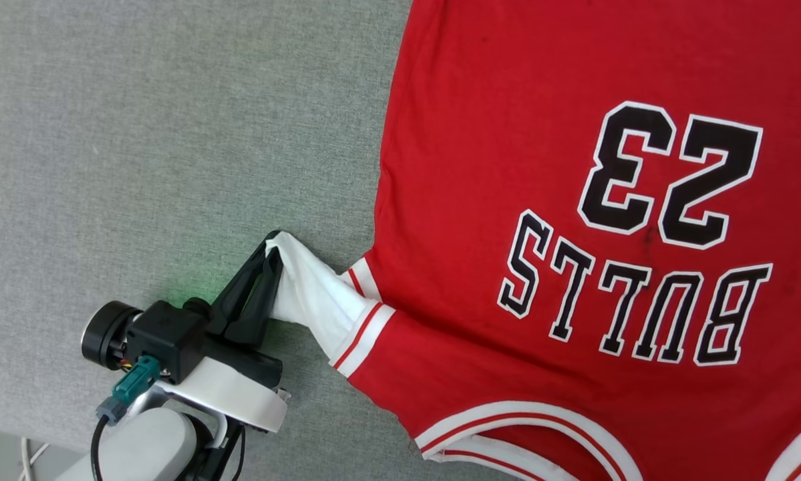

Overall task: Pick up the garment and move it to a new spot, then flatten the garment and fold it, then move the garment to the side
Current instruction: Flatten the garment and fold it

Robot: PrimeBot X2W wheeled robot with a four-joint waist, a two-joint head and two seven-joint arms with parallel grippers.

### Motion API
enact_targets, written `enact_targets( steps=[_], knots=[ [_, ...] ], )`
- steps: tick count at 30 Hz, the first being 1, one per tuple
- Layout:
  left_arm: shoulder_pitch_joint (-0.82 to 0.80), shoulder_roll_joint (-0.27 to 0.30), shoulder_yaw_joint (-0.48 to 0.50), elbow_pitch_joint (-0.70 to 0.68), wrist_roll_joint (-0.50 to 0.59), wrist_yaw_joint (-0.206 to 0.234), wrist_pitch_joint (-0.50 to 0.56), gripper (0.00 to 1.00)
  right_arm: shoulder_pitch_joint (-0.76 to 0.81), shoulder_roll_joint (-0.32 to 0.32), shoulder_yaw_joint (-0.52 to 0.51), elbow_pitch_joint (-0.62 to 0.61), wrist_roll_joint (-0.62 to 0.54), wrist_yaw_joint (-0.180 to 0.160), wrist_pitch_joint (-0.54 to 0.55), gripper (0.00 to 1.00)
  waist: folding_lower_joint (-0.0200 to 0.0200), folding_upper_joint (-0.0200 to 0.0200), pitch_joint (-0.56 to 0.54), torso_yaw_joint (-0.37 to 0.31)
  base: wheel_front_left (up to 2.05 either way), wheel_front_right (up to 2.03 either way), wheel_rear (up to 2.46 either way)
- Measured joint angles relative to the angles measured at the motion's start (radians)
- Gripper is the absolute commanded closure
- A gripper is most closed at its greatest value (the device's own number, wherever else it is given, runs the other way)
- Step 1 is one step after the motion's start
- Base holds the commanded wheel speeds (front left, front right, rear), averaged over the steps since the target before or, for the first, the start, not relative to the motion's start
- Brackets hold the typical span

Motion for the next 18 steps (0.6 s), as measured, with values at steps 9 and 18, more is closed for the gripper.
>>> enact_targets(
  steps=[9, 18],
  knots=[
    [0.053, 0.007, 0.019, 0.018, -0.022, 0.017, 0.002, 1.0, 0.019, -0.009, 0.048, -0.064, 0.113, 0.0, -0.098, 1.0, 0.0002, 0.0, -0.102, -0.029, 0.0, 0.0, 0.0],
    [0.148, 0.043, 0.04, 0.025, -0.048, 0.035, 0.004, 1.0, 0.224, -0.198, 0.182, -0.256, 0.293, 0.0, -0.206, 1.0, 0.0001, 0.0, -0.248, -0.085, 0.0, 0.0, 0.0]
  ],
)
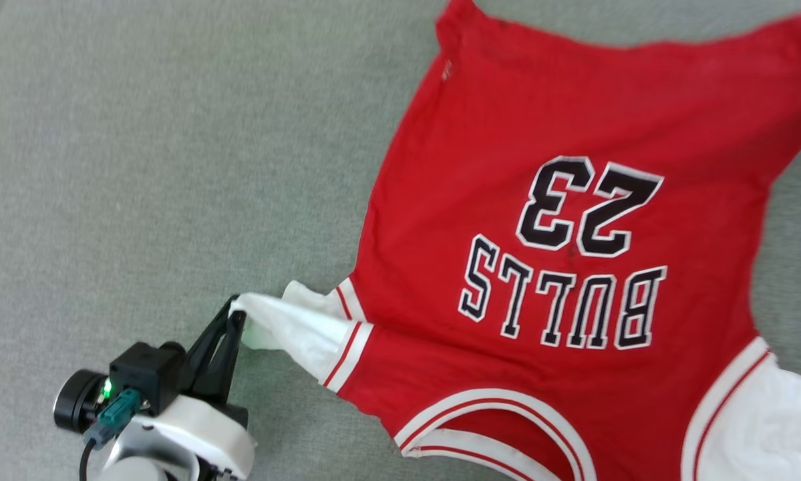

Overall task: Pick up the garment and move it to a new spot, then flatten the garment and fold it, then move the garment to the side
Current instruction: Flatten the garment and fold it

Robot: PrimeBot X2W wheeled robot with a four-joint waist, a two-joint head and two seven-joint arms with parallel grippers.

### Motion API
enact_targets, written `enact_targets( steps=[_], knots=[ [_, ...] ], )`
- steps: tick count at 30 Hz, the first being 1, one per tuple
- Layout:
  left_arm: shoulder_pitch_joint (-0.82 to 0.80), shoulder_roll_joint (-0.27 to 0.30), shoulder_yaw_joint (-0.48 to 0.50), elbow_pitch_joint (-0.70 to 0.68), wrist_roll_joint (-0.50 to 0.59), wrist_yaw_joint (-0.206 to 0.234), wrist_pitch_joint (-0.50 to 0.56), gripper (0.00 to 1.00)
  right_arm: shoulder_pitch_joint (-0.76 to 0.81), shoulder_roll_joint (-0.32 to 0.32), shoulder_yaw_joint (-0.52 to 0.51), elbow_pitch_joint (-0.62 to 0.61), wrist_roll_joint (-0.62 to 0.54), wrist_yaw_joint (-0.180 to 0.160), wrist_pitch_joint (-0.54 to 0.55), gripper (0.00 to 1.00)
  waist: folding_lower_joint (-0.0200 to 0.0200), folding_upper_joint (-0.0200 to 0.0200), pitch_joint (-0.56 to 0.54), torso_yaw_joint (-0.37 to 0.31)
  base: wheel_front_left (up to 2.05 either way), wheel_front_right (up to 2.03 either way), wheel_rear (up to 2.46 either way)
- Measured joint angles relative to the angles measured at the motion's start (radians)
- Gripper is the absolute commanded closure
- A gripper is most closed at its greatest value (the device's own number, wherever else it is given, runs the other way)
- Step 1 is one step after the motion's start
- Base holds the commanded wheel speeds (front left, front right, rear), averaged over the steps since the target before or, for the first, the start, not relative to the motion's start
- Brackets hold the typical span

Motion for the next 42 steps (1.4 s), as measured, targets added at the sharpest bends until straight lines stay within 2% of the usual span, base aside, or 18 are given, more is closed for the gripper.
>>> enact_targets(
  steps=[5, 13, 17, 18, 20, 23, 26, 30, 31, 32, 36, 41, 42],
  knots=[
    [0.06, 0.017, 0.009, -0.001, -0.021, 0.013, 0.0, 1.0, 0.192, -0.125, 0.031, -0.118, 0.075, 0.0, -0.088, 1.0, 0.0, 0.0, -0.078, -0.034, 0.0, 0.0, 0.0],
    [0.128, 0.033, 0.028, -0.002, -0.041, 0.026, 0.0, 1.0, 0.548, -0.258, -0.013, -0.203, 0.147, 0.0, -0.218, 1.0, -0.0001, 0.0, -0.16, -0.094, 0.0, 0.0, 0.0],
    [0.148, 0.036, 0.038, -0.002, -0.041, 0.025, 0.0, 1.0, 0.733, -0.269, -0.051, -0.202, 0.176, 0.0, -0.272, 1.0, -0.0001, 0.0, -0.174, -0.117, 0.0, 0.0, 0.0],
    [0.148, 0.036, 0.038, -0.002, -0.041, 0.025, 0.0, 1.0, 0.733, -0.269, -0.051, -0.202, 0.176, 0.0, -0.272, 1.0, -0.0001, 0.0, -0.174, -0.117, 0.0, 0.0, 0.0],
    [0.158, 0.037, 0.047, -0.003, -0.041, 0.02, 0.0, 1.0, 0.868, -0.263, -0.076, -0.194, 0.197, 0.0, -0.295, 1.0, -0.0001, 0.0, -0.177, -0.125, 0.0, 0.0, 0.0],
    [0.158, 0.037, 0.053, -0.002, -0.041, 0.017, 0.0, 1.0, 0.938, -0.252, -0.1, -0.183, 0.197, 0.0, -0.312, 1.0, 0.0, 0.0, -0.176, -0.128, 0.0, 0.0, 0.0],
    [0.158, 0.032, 0.054, 0.009, -0.039, 0.007, 0.0, 1.0, 1.053, -0.202, -0.121, -0.171, 0.177, 0.0, -0.343, 1.0, -0.0001, 0.0, -0.172, -0.13, 0.0, 0.0, 0.0],
    [0.158, 0.028, 0.059, 0.017, -0.038, -0.001, 0.0, 1.0, 1.091, -0.175, -0.139, -0.179, 0.17, 0.0, -0.343, 1.0, -0.0001, 0.0, -0.173, -0.134, 0.0, 0.0, 0.0],
    [0.158, 0.026, 0.062, 0.022, -0.036, -0.002, 0.0, 1.0, 1.102, -0.16, -0.167, -0.182, 0.155, 0.0, -0.351, 0.75, -0.0001, 0.0001, -0.176, -0.137, 0.0, 0.0, 0.0],
    [0.158, 0.025, 0.063, 0.025, -0.034, -0.003, 0.0, 1.0, 1.104, -0.156, -0.182, -0.184, 0.147, 0.0, -0.351, 0.0, -0.0001, 0.0, -0.179, -0.138, 0.0, 0.0, 0.0],
    [0.163, 0.017, 0.068, 0.028, -0.03, -0.009, 0.0, 1.0, 1.069, -0.154, -0.272, -0.246, 0.137, 0.0, -0.346, 0.0, -0.0001, 0.0, -0.187, -0.14, 0.0, 0.0, 0.0],
    [0.164, 0.001, 0.07, 0.026, -0.02, -0.012, 0.0, 1.0, 0.935, -0.155, -0.348, -0.361, 0.133, 0.0, -0.316, 0.0, -0.0001, 0.0, -0.179, -0.138, 0.0, 0.0, 0.0],
    [0.161, -0.003, 0.069, 0.027, -0.012, -0.019, 0.0, 1.0, 0.861, -0.155, -0.354, -0.402, 0.122, 0.0, -0.28, 0.0, -0.0001, 0.0, -0.171, -0.133, 0.0, 0.0, 0.0]
  ],
)
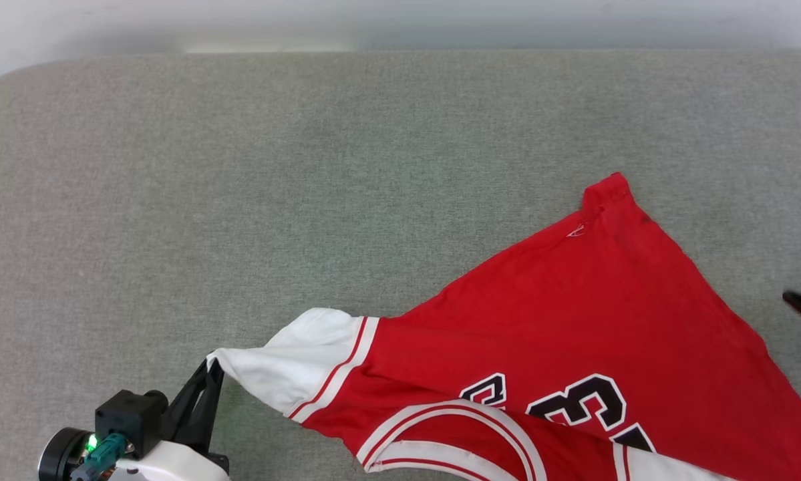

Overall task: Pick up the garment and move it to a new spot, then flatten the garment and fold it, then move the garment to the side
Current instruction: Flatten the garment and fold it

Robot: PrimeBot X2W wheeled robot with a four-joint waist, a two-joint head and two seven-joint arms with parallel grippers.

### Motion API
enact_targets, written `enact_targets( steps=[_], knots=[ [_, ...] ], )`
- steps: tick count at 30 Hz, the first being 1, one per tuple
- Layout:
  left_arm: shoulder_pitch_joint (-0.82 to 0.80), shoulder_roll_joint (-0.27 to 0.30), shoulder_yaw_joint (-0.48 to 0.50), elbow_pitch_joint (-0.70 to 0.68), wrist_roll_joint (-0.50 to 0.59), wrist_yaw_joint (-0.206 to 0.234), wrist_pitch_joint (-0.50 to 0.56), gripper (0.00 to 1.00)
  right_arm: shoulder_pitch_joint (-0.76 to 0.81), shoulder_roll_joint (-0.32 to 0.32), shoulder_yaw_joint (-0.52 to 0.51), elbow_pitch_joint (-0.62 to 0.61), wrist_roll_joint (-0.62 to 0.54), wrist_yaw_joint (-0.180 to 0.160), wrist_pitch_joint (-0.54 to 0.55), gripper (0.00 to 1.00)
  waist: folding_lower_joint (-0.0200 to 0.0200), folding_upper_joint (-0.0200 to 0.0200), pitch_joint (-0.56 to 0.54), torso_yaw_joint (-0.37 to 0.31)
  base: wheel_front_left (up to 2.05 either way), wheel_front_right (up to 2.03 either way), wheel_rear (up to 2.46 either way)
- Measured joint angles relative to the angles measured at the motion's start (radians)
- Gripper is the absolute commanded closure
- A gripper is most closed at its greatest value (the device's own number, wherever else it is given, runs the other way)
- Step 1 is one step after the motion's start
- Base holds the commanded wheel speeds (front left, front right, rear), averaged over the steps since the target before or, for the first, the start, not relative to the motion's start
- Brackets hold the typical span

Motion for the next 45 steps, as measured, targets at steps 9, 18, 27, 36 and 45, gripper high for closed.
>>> enact_targets(
  steps=[9, 18, 27, 36, 45],
  knots=[
    [-0.066, -0.021, -0.014, 0.01, 0.028, -0.026, 0.0, 1.0, -0.345, 0.003, 0.162, 0.0, -0.069, 0.0, 0.246, 0.0, 0.0, 0.0, 0.047, 0.04, 0.0, 0.0, 0.0],
    [-0.142, -0.063, -0.028, 0.019, 0.058, -0.052, 0.0, 1.0, -0.682, 0.088, 0.416, 0.192, -0.157, 0.0, 0.416, 0.0, 0.0002, 0.0, 0.136, 0.096, 0.0, 0.0, 0.0],
    [-0.196, -0.103, -0.024, 0.032, 0.081, -0.074, 0.0, 1.0, -0.824, 0.167, 0.563, 0.371, -0.179, 0.0, 0.406, 0.0, 0.0002, 0.0, 0.239, 0.141, 0.0, 0.0, 0.0],
    [-0.211, -0.128, -0.007, 0.073, 0.098, -0.104, 0.0, 1.0, -0.839, 0.146, 0.677, 0.429, -0.126, 0.0, 0.286, 1.0, 0.0001, 0.0, 0.25, 0.143, 0.0, 0.0, 0.0],
    [-0.209, -0.11, 0.022, 0.099, 0.14, -0.123, 0.0, 1.0, -0.834, 0.161, 0.655, 0.46, -0.08, 0.0, 0.006, 1.0, 0.0002, 0.0, 0.142, 0.11, 0.0, 0.0, 0.0]
  ],
)
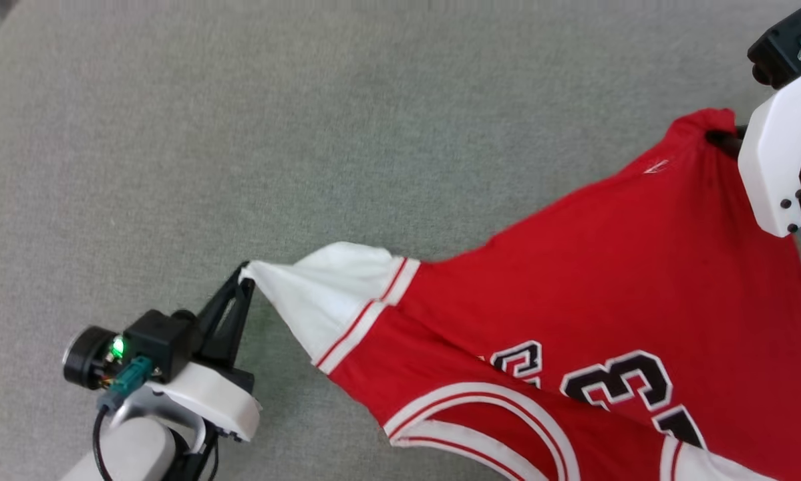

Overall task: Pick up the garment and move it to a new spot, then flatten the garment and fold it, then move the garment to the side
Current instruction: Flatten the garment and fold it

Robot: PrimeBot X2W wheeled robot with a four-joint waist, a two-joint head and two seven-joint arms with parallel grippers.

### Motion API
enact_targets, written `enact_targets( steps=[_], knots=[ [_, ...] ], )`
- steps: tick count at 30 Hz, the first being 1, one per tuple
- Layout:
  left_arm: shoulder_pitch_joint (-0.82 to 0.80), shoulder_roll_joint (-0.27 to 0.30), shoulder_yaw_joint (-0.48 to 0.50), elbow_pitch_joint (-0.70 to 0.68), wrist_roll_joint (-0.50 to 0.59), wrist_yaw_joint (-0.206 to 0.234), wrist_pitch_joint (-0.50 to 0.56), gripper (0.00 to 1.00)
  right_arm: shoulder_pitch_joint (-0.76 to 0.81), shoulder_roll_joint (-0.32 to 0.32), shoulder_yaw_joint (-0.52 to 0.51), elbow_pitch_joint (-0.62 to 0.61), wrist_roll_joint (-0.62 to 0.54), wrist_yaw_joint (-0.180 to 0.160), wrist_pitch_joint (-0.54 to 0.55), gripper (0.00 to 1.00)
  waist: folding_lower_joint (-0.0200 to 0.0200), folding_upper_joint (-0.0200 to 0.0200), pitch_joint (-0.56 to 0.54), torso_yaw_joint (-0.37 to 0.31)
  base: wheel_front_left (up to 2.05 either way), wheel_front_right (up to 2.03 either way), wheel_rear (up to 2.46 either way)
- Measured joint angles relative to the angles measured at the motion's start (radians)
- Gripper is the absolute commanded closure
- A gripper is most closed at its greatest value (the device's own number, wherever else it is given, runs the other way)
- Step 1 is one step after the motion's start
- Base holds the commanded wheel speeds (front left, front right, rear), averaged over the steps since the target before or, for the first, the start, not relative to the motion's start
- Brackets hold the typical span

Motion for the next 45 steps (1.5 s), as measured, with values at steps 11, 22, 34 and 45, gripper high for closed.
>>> enact_targets(
  steps=[11, 22, 34, 45],
  knots=[
    [-0.233, 0.058, 0.027, -0.027, 0.069, -0.04, 0.055, 1.0, -0.021, -0.004, -0.043, 0.015, 0.001, 0.0, -0.295, 1.0, -0.0001, 0.0, -0.121, -0.081, 0.0, 0.0, 0.0],
    [-0.737, 0.046, 0.075, -0.012, 0.142, -0.12, 0.173, 1.0, -0.276, 0.082, -0.193, 0.102, -0.169, 0.0, -0.412, 1.0, 0.0, 0.0, -0.036, -0.119, 0.0, 0.0, 0.0],
    [-1.317, -0.058, 0.1, 0.246, 0.188, -0.232, 0.188, 1.0, -0.684, 0.197, -0.278, 0.275, -0.343, 0.0, -0.435, 1.0, 0.0001, 0.0, 0.129, -0.114, 0.0, 0.0, 0.0],
    [-1.552, -0.081, 0.086, 0.431, 0.234, -0.279, 0.131, 1.0, -0.91, 0.266, -0.241, 0.415, -0.407, 0.0, -0.499, 1.0, 0.0, 0.0, 0.213, -0.096, 0.0, 0.0, 0.0]
  ],
)
